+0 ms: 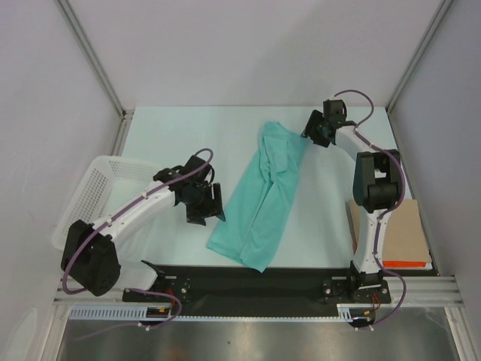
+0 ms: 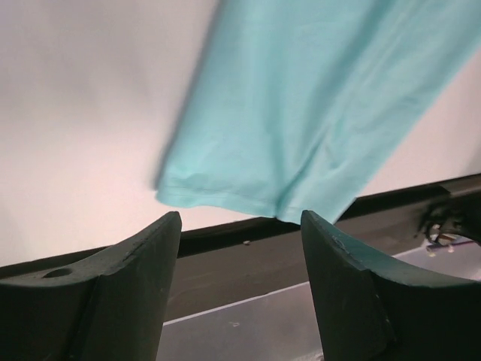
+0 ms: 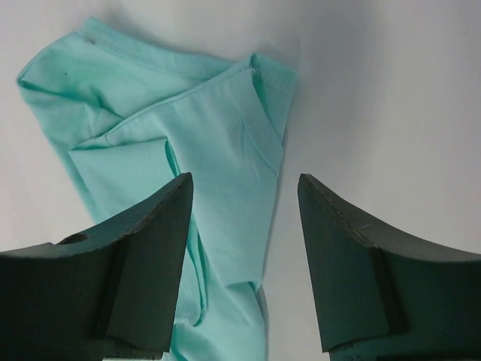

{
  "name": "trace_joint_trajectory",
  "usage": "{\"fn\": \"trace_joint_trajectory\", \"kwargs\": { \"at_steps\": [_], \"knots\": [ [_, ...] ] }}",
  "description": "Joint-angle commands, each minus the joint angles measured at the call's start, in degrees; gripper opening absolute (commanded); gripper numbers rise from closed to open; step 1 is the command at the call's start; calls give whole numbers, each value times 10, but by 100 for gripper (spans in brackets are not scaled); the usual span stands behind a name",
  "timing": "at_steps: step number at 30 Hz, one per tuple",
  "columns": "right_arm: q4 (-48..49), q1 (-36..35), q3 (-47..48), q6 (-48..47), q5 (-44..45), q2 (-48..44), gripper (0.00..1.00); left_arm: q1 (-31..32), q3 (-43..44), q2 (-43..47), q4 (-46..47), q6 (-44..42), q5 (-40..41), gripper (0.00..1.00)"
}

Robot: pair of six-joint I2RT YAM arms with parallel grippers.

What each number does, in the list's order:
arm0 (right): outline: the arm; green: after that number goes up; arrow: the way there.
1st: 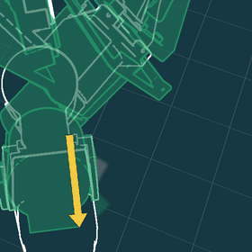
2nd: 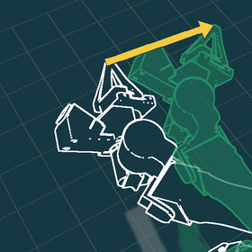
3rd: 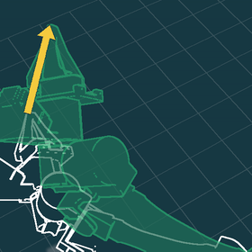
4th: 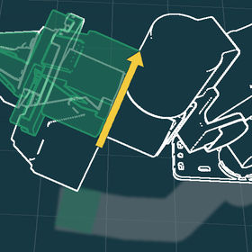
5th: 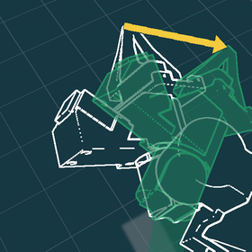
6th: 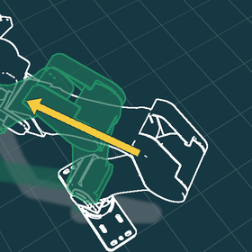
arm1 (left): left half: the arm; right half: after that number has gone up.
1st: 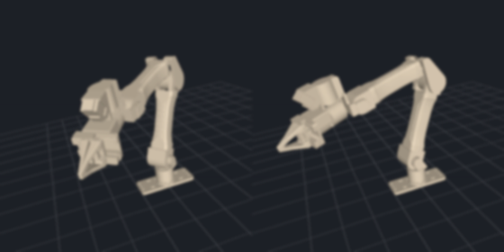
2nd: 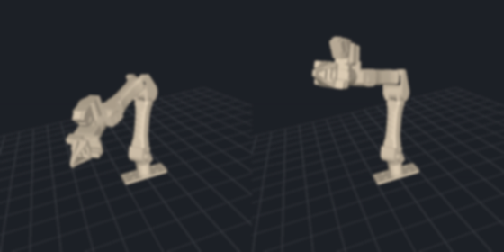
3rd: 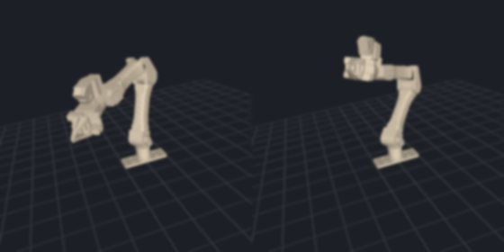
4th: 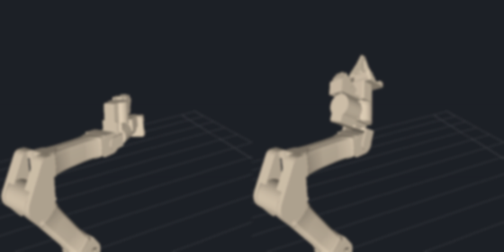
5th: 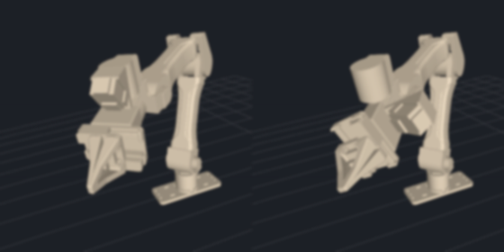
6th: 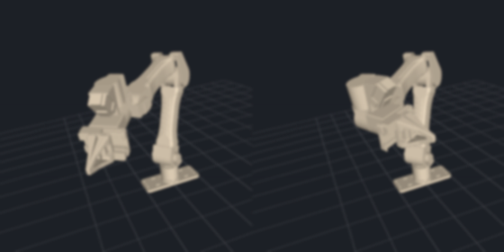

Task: Fold and stack the t-shirts
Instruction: Fold the tshirt

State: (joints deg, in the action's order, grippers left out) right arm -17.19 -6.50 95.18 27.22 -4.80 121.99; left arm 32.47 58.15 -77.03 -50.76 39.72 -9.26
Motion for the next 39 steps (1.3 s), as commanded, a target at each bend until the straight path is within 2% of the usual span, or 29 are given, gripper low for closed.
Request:
{"fn": "trace_joint_trajectory", "kwargs": {
  "at_steps": [1,5,8,11,16,17,21,22,25,28,33,36,39],
  "knots": [
    [30,3,43,3,8,28,63,-31,-19,-5,2,-51,-13,71],
    [25,4,87,-2,7,73,61,-83,-55,-9,29,-61,-46,69],
    [11,-1,117,-8,11,92,57,-101,-63,-11,36,-65,-43,66],
    [6,-4,128,-12,22,98,55,-110,-66,-27,24,-63,-28,60],
    [-10,-7,156,-26,47,112,53,-111,-65,-59,21,-61,-21,58],
    [-6,-8,157,-30,47,112,46,-111,-67,-61,22,-61,-23,58],
    [-16,-12,177,-41,47,127,44,-112,-80,-71,25,-64,-23,57],
    [-25,-15,190,-43,47,134,38,-112,-82,-71,26,-64,-23,57],
    [-42,-24,211,-51,75,145,37,-112,-90,-68,31,-62,-24,57],
    [-66,-33,239,-63,98,162,45,-113,-96,-73,34,-61,-36,61],
    [-76,-41,248,-79,119,170,45,-113,-121,-85,57,-62,-59,64],
    [-77,-44,251,-84,127,175,43,-113,-139,-88,78,-55,-79,60],
    [-84,-42,253,-84,132,178,40,-113,-146,-92,87,-52,-88,51]
  ]
}}
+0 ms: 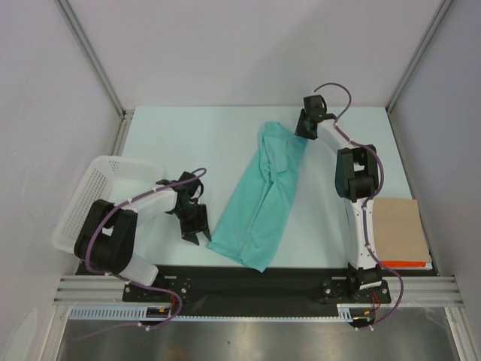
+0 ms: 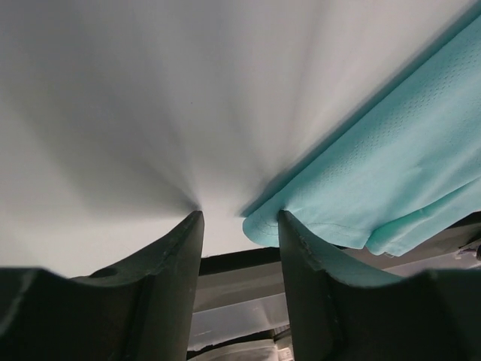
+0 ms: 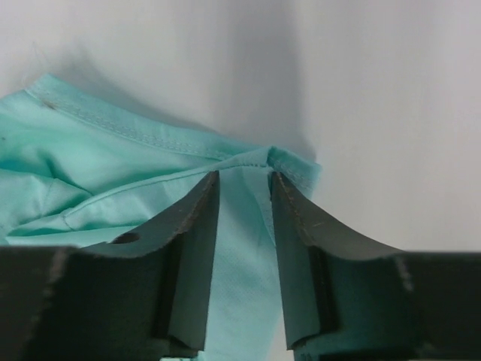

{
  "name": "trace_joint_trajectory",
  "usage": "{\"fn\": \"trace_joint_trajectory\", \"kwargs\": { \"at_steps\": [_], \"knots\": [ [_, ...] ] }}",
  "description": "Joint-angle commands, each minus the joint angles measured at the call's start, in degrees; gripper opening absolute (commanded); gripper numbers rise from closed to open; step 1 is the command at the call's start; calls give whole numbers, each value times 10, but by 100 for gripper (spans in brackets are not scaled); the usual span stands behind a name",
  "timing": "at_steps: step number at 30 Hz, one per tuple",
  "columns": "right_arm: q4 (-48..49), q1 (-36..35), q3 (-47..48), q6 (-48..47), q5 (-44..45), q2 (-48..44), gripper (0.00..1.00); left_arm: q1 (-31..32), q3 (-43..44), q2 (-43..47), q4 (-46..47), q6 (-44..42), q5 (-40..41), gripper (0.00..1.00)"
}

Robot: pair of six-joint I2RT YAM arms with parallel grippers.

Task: Fold and stack the t-shirts
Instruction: Fold the tshirt

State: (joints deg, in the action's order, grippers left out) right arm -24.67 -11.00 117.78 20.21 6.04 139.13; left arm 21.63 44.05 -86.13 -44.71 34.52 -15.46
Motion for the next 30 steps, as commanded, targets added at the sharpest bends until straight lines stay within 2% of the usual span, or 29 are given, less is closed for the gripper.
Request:
{"fn": "trace_joint_trajectory", "kwargs": {
  "at_steps": [1,2,4,9,15,16,19,20,21,27,30],
  "knots": [
    [-9,2,26,-14,26,7,37,-4,-6,-1,28,0,-24,49],
    [-10,3,27,-16,30,7,33,-4,-6,-1,28,1,-19,48],
    [-13,4,30,-16,35,10,30,-4,-5,-5,25,-1,-16,43],
    [-8,5,30,-27,39,11,34,-5,-15,-9,31,-3,-13,37],
    [0,10,32,-34,28,18,27,-4,-27,-12,38,1,-18,21],
    [3,11,33,-32,27,18,17,-4,-29,-11,38,2,-17,18],
    [4,17,37,-30,30,16,1,-4,-35,-11,43,5,-16,6],
    [3,19,36,-28,34,13,0,-4,-38,-12,45,6,-16,3],
    [6,23,32,-28,35,7,0,-4,-40,-14,46,6,-17,0],
    [53,51,-24,-46,-3,-25,1,-4,-55,-11,55,12,-23,0],
    [66,69,-49,-51,-50,-32,8,-5,-59,-8,54,13,-23,0]
  ]
}}
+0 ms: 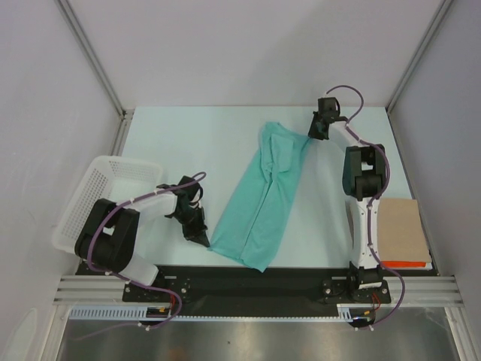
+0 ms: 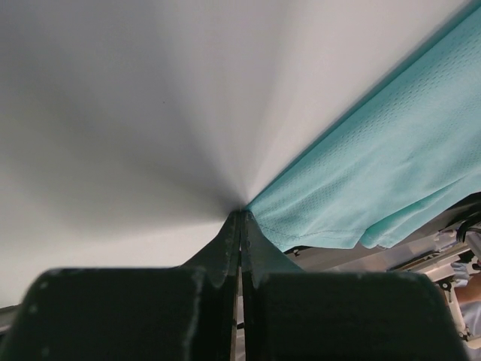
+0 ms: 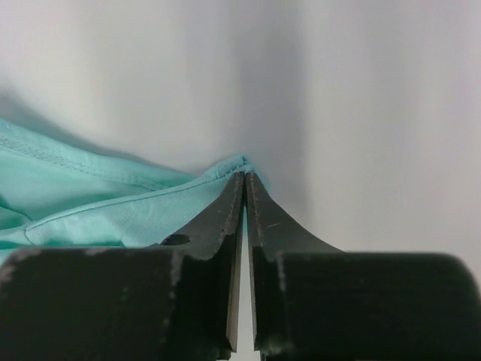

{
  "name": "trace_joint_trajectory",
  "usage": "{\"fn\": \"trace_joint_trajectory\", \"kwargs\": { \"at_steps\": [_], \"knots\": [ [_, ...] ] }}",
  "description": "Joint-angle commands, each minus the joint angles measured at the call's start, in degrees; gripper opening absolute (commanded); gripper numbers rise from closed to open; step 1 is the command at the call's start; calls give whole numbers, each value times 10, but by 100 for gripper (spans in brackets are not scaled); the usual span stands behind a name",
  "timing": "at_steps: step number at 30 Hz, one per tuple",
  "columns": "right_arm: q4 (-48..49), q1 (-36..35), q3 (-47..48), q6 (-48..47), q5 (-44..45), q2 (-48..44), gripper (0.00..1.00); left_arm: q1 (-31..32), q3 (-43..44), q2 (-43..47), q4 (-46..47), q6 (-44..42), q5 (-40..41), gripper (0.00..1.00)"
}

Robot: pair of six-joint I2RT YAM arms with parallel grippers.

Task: Fold and stack the t-shirts
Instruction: Fold the tshirt

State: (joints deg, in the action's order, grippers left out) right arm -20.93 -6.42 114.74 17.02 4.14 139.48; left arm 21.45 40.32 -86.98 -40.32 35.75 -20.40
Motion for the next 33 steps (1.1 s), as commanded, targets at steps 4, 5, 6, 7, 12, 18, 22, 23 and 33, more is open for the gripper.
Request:
{"fn": "trace_joint_trajectory", "kwargs": {
  "at_steps": [4,5,6,7,12,18,22,23,33],
  "knots": [
    [40,30,-40,-30,-35,-41,13,-3,-23,4,3,1,33,0],
    [44,33,-48,-30,-35,-49,14,-3,-22,8,0,2,35,0],
    [47,37,-63,-28,-34,-53,16,-3,-22,9,-3,3,38,0],
    [55,43,-70,-25,-35,-61,20,-3,-22,11,-5,5,39,0],
    [17,47,-45,-34,-47,-69,58,-3,-25,23,-5,10,33,0],
    [-40,47,-50,5,-51,-105,52,-3,-22,19,-4,6,28,0],
    [17,45,-132,49,-101,-140,41,-3,-15,28,-10,6,26,0],
    [25,45,-139,56,-110,-141,39,-3,-11,30,-14,5,33,0],
    [11,51,-70,96,-150,-92,44,76,92,157,-109,34,163,39]
  ]
}}
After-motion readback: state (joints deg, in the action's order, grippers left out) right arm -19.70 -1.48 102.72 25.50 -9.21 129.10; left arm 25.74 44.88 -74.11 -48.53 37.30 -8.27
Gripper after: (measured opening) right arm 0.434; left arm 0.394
